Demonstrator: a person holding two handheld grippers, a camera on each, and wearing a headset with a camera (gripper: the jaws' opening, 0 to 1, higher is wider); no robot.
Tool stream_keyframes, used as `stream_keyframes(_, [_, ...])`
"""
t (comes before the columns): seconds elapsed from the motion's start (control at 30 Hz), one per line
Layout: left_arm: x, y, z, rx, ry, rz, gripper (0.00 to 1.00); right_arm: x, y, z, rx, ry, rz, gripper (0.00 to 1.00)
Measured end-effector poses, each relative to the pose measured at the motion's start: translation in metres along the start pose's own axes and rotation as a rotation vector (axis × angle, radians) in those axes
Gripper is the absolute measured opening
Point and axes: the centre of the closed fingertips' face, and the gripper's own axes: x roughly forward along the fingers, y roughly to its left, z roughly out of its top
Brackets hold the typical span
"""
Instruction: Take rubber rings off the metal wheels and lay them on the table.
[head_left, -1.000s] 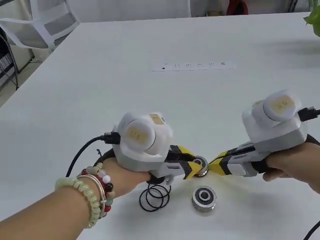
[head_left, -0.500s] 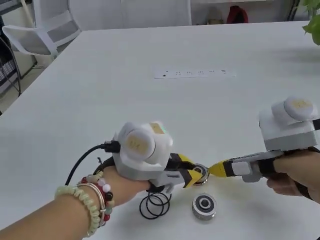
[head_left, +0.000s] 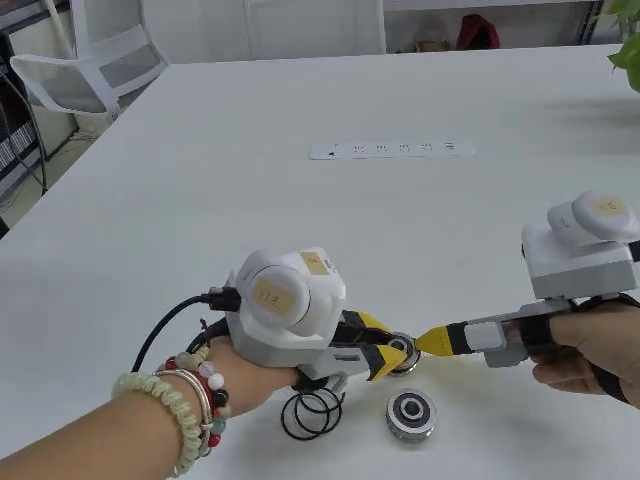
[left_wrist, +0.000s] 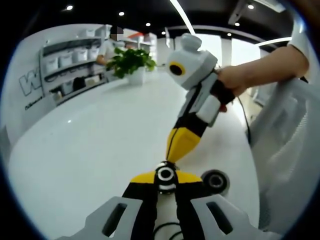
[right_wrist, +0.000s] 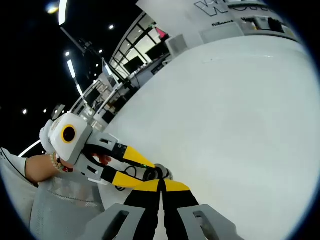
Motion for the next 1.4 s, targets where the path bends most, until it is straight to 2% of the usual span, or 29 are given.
stream_keyframes(0.53, [0.000,0.000,0.000,0.005,-0.006,0.007,0.13,0.003,0.008,0.002,-0.009,-0.002,0.018,0.00])
stream_keyframes(0.67, [0.000,0.000,0.000,0.003,-0.009,0.005,0.13,0.004,0.013,0.002,-0.033,0.001,0.028,0.00])
stream_keyframes(1.1, [0.000,-0.001,0.000,0.020,-0.012,-0.001,0.13,0.004,0.012,0.004,-0.072,0.001,0.026,0.00])
stream_keyframes(1.4, [-0.001,-0.002,0.000,0.025,-0.013,-0.005,0.13,0.003,0.014,0.004,-0.066,-0.005,0.042,0.00])
